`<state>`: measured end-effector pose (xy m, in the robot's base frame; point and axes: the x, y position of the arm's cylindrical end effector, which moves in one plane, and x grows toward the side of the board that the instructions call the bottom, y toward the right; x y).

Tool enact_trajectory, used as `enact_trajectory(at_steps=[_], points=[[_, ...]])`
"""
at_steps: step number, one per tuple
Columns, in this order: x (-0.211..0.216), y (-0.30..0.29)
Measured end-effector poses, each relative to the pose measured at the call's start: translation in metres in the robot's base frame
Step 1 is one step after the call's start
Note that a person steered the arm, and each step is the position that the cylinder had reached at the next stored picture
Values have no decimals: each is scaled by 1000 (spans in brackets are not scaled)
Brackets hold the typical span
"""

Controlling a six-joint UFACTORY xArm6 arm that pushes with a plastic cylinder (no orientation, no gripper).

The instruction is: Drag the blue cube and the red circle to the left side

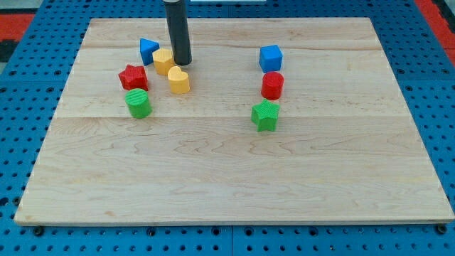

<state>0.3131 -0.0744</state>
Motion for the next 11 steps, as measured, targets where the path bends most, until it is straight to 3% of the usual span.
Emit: enact_trajectory(at_steps=[1, 3, 4, 5, 10, 11], points=[[0, 50], [-48, 126], [-33, 192], [-16, 219], [-3, 98], [6, 166]])
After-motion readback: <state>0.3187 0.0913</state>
